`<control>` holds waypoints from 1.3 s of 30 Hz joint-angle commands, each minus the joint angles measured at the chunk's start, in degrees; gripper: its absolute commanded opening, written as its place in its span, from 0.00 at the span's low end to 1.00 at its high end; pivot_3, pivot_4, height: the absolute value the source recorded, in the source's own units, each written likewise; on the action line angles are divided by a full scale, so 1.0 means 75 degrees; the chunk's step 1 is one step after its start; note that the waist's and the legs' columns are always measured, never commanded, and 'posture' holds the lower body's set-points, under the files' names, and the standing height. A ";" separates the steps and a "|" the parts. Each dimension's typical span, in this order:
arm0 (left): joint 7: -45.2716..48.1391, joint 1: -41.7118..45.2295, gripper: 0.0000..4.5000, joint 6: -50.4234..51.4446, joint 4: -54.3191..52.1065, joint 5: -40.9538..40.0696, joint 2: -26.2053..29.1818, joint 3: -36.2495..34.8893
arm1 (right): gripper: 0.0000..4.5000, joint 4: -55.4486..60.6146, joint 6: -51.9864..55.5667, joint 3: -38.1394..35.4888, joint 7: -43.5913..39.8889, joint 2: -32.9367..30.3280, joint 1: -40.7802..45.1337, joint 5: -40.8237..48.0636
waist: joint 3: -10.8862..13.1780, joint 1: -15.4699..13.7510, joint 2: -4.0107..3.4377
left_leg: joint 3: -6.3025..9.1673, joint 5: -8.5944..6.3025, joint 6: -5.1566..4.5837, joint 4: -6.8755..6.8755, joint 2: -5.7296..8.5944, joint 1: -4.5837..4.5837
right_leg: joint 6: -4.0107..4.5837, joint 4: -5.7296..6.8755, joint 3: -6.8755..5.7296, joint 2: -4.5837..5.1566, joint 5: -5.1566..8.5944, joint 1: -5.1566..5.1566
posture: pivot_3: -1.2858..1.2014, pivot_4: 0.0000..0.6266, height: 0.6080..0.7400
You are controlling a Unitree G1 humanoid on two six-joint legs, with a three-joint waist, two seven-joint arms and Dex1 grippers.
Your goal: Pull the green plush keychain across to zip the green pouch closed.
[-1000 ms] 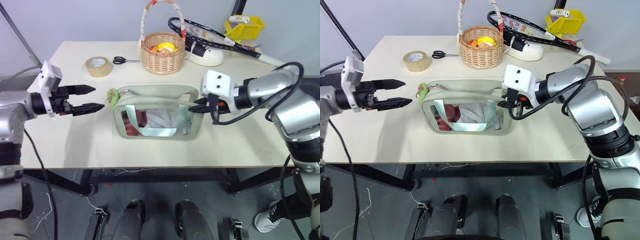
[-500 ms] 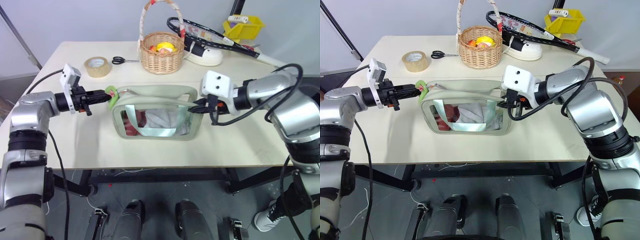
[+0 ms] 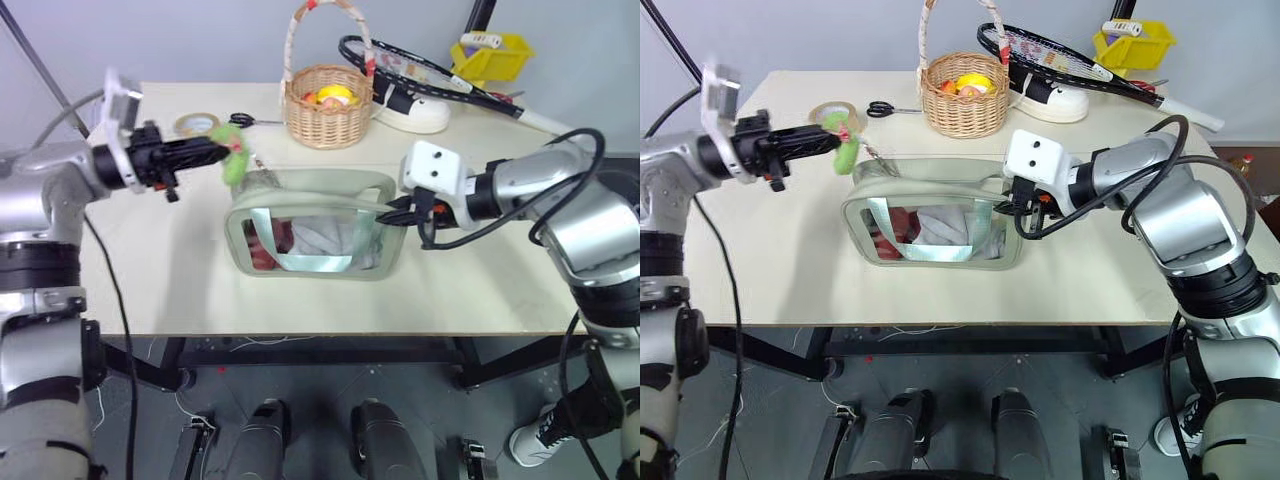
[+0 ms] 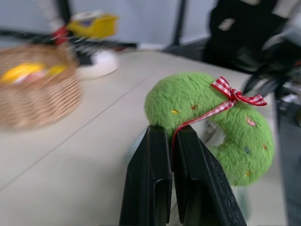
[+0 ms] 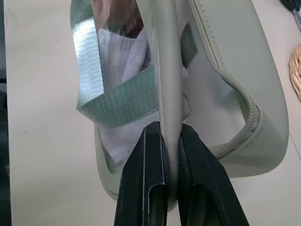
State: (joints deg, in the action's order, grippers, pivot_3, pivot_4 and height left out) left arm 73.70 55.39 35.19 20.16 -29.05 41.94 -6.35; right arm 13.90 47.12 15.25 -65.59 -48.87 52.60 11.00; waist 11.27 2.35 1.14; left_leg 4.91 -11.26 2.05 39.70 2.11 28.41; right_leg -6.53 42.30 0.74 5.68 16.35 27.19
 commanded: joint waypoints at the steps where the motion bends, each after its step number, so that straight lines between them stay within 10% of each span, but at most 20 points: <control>1: -0.0098 0.0303 0.02 0.0384 -0.0397 0.0025 -0.0342 0.0521 | 0.00 -0.0009 -0.0088 -0.0092 0.0111 0.0047 0.0112 0.0000 | 0.0000 0.0007 0.0000 | 0.0000 0.0000 0.0000 0.0001 0.0002 0.0000 | 0.0000 0.0001 0.0000 -0.0001 0.0000 0.0000 | 0.52 0.24 0.34; 5: -0.0123 0.0506 0.08 0.0248 -0.0095 0.0498 -0.0555 0.1098 | 0.00 -0.0039 -0.0083 -0.0084 0.0126 0.0071 0.0117 -0.0024 | 0.0000 0.0054 0.0000 | -0.0008 -0.0003 -0.0005 0.0002 0.0005 0.0002 | -0.0001 0.0003 0.0004 -0.0006 -0.0001 0.0009 | 0.52 0.24 0.34; 14: -0.0454 0.0932 0.99 -0.0101 0.0570 0.0876 -0.0482 0.0907 | 0.00 0.0072 0.0126 -0.0176 0.0273 0.0020 0.0030 0.0028 | 0.0000 0.0029 0.0000 | -0.0005 -0.0007 -0.0011 0.0011 0.0003 0.0003 | -0.0001 0.0006 0.0002 -0.0008 0.0000 0.0006 | 0.52 0.24 0.34; 34: 0.1532 -0.1531 0.99 -0.0970 -0.1358 0.0208 0.1362 0.0313 | 0.00 0.0116 0.0174 -0.0150 0.0348 0.0056 -0.0017 0.0157 | 0.0000 -0.0005 -0.0001 | 0.0001 -0.0008 -0.0010 0.0021 -0.0006 0.0009 | 0.0028 0.0001 -0.0002 0.0000 0.0015 0.0001 | 0.52 0.24 0.34; 39: 0.0995 -0.1747 0.47 -0.1220 -0.1329 0.0661 0.1149 0.0631 | 0.00 0.0239 0.0247 -0.0180 0.0324 0.0010 -0.0003 0.0208 | 0.0000 0.0011 -0.0001 | -0.0003 -0.0010 -0.0013 0.0022 -0.0006 0.0008 | 0.0026 0.0004 -0.0001 0.0001 0.0014 0.0003 | 0.52 0.24 0.34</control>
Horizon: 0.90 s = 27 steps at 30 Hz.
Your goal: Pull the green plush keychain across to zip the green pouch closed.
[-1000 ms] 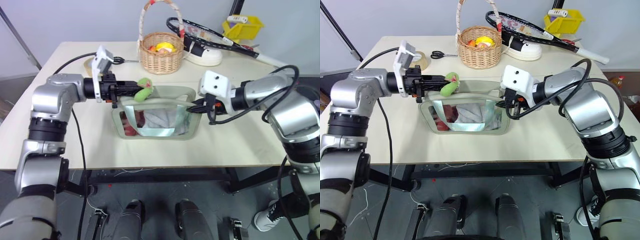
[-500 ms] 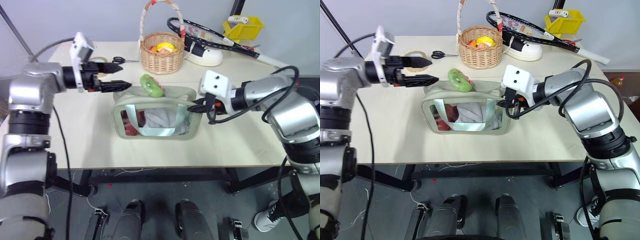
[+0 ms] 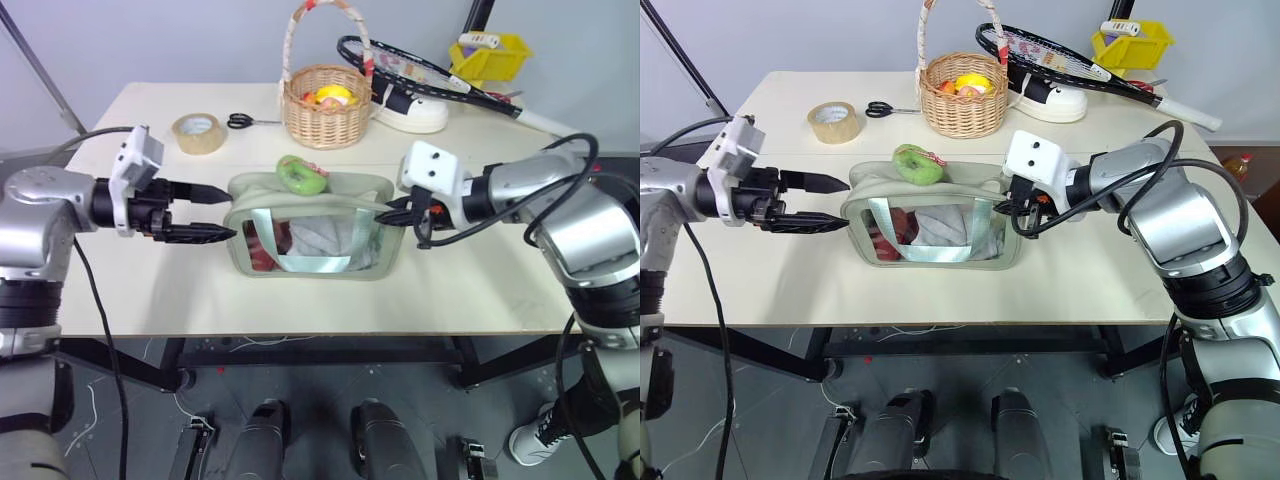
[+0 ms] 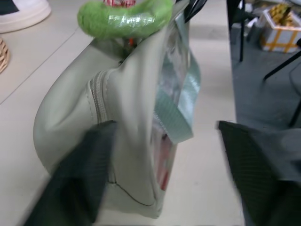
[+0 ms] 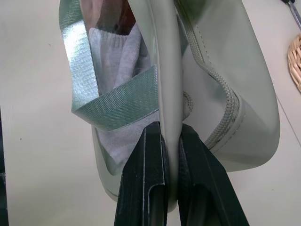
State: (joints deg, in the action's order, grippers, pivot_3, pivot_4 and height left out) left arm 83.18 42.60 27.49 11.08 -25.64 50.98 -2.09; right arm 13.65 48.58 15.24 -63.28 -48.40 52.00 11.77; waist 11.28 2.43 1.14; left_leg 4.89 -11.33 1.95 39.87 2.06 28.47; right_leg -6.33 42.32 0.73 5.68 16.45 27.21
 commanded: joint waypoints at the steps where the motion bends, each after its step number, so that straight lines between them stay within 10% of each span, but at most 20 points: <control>1: -0.0298 -0.0095 0.35 -0.0264 -0.0141 0.0279 -0.0091 0.0142 | 0.00 0.0293 0.0064 -0.0185 0.0015 -0.0066 0.0074 0.0116 | 0.0000 0.0001 0.0000 | -0.0001 0.0000 0.0000 0.0000 0.0000 0.0000 | -0.0001 0.0000 0.0000 0.0000 0.0000 0.0000 | 0.52 0.24 0.34; 4: -0.0420 -0.0156 0.01 -0.0332 -0.0104 0.0384 -0.0205 0.0231 | 0.00 0.0314 0.0086 -0.0180 0.0020 -0.0087 0.0078 0.0131 | 0.0000 0.0002 0.0000 | -0.0003 -0.0001 -0.0001 0.0000 0.0001 0.0000 | -0.0002 -0.0001 0.0002 0.0000 -0.0001 0.0000 | 0.52 0.24 0.34; 11: -0.0770 -0.0024 0.01 -0.0238 -0.0043 0.0528 -0.0294 0.0267 | 0.00 0.0544 0.0123 -0.0290 -0.0156 -0.0245 -0.0060 0.0308 | 0.0000 -0.0009 0.0000 | -0.0002 -0.0001 -0.0002 0.0001 0.0002 -0.0002 | -0.0003 -0.0002 0.0000 0.0000 -0.0001 -0.0004 | 0.52 0.24 0.34; 19: -0.1027 -0.0215 0.00 0.0020 -0.0487 0.0417 -0.0397 0.0238 | 0.93 0.0329 0.0228 -0.1201 -0.0266 0.0248 0.0860 0.1513 | -0.0001 0.0004 -0.0002 | -0.0001 -0.0002 -0.0004 0.0002 0.0002 -0.0003 | -0.0012 -0.0001 0.0001 0.0001 -0.0006 -0.0006 | 0.52 0.24 0.34; 27: -0.1297 -0.0479 0.00 0.0345 -0.0947 0.0205 -0.0436 0.0080 | 0.98 -0.1362 0.0459 0.0049 0.1006 0.2228 0.2474 0.0706 | -0.0001 -0.0007 -0.0003 | 0.0003 -0.0002 -0.0004 0.0004 0.0004 -0.0004 | -0.0006 0.0002 0.0001 0.0001 -0.0003 -0.0004 | 0.52 0.24 0.34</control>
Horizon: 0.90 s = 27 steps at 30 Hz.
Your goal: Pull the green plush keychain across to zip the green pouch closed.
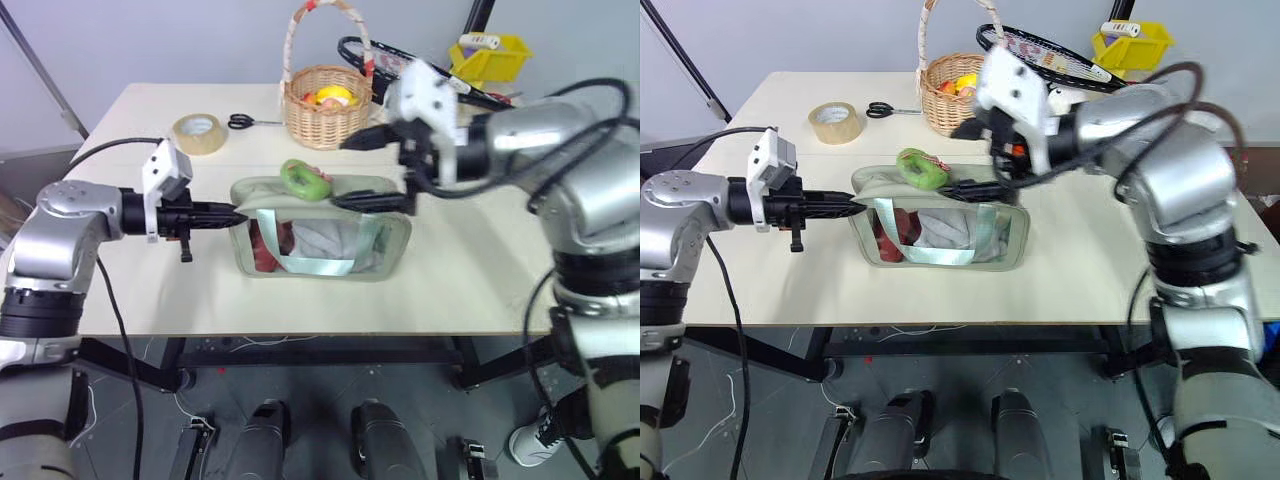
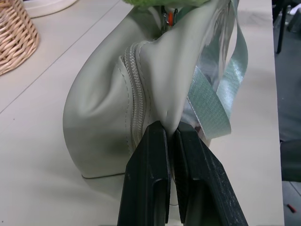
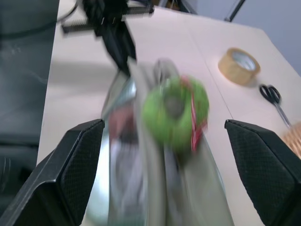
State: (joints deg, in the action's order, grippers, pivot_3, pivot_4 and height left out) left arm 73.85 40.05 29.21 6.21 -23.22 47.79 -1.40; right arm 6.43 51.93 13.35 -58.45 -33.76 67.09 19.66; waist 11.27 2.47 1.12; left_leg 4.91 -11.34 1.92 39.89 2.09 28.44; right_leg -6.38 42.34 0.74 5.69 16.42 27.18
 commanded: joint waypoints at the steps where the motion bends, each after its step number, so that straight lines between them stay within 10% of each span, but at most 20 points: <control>1: -0.0115 -0.0185 0.00 0.0167 -0.0354 -0.0136 -0.0016 -0.0043 | 0.98 -0.0532 0.0046 0.0479 0.0391 0.0433 0.0591 -0.0430 | 0.0000 -0.0030 0.0000 | 0.0003 0.0000 0.0000 0.0000 0.0001 0.0004 | -0.0005 0.0000 -0.0002 0.0000 -0.0003 0.0002 | 0.52 0.24 0.34; 7: -0.0290 -0.0401 0.00 0.0303 -0.0599 -0.0262 0.0053 -0.0140 | 0.86 -0.0917 0.0020 0.1238 0.0232 0.0558 0.0830 -0.0831 | -0.0001 -0.0053 0.0001 | 0.0003 0.0000 0.0000 0.0010 0.0011 0.0003 | -0.0014 -0.0003 -0.0003 0.0003 -0.0007 -0.0005 | 0.52 0.24 0.34; 15: -0.0412 -0.0554 0.00 0.0382 -0.0732 -0.0329 0.0150 -0.0247 | 0.01 -0.0805 0.0277 0.1205 0.0170 0.0278 0.0738 -0.0931 | -0.0001 -0.0009 0.0001 | 0.0002 0.0000 0.0000 0.0007 0.0011 0.0004 | -0.0018 -0.0001 -0.0002 0.0000 -0.0009 -0.0001 | 0.52 0.24 0.34; 27: -0.0731 -0.0537 0.00 0.0521 -0.0626 -0.0349 0.0144 -0.0342 | 0.01 -0.0824 0.0610 -0.0009 0.0400 -0.1301 0.0313 -0.1053 | -0.0001 -0.0061 0.0001 | 0.0001 0.0000 0.0000 0.0008 0.0011 0.0005 | -0.0017 -0.0005 -0.0002 0.0003 -0.0009 -0.0004 | 0.52 0.24 0.34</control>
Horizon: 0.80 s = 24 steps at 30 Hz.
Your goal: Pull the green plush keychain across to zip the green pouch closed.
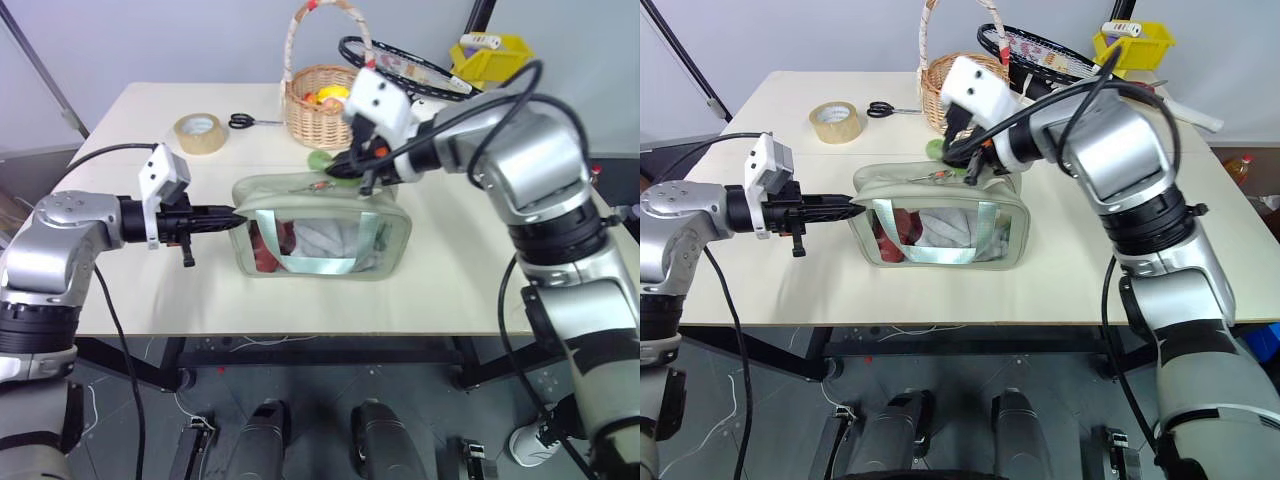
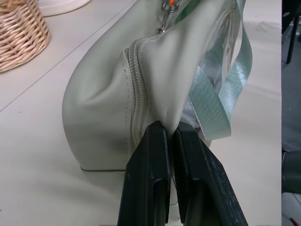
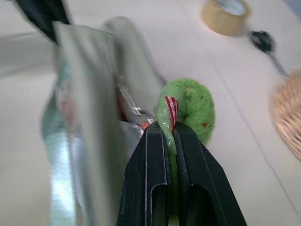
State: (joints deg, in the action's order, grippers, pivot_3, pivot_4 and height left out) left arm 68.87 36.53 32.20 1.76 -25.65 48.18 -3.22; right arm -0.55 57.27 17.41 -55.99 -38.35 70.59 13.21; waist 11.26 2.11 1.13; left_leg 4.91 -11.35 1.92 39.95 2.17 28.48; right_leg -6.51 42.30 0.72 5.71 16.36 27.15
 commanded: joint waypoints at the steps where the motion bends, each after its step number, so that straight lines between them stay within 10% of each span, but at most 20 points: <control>1: -0.0093 -0.0096 0.00 0.0150 -0.0040 -0.0039 0.0113 -0.0122 | 0.01 0.0119 -0.0140 -0.0653 0.0063 -0.1028 -0.0331 -0.0254 | 0.0000 -0.0029 0.0000 | -0.0001 0.0000 0.0000 0.0000 0.0001 0.0000 | 0.0001 -0.0001 0.0000 0.0001 0.0001 -0.0001 | 0.52 0.24 0.34; 12: -0.0545 -0.0535 0.00 0.0700 -0.0442 -0.0425 0.0281 -0.0572 | 0.01 0.0157 -0.1131 -0.1013 0.1127 -0.3517 -0.3855 -0.1594 | -0.0001 0.0017 -0.0005 | -0.0021 -0.0004 -0.0006 -0.0005 -0.0002 -0.0002 | 0.0028 -0.0005 0.0010 0.0020 0.0016 0.0002 | 0.52 0.24 0.34; 24: -0.1306 -0.0874 0.00 0.1185 -0.1005 -0.0974 0.0169 -0.0900 | 0.01 0.2143 -0.0237 -0.0282 0.2152 -0.1462 -0.5372 -0.1372 | -0.0005 0.0039 -0.0007 | -0.0014 -0.0006 -0.0010 0.0006 -0.0009 -0.0014 | 0.0026 -0.0008 0.0012 0.0018 0.0020 -0.0018 | 0.52 0.24 0.34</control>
State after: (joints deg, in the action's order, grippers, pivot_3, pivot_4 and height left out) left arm 60.64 30.50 40.63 -5.53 -33.00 48.58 -7.58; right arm 14.84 54.15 14.38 -40.42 -49.70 30.16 3.98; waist 11.23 2.41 1.07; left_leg 4.81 -11.39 1.84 40.00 2.11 28.38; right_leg -6.31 42.24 0.81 5.83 16.51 27.02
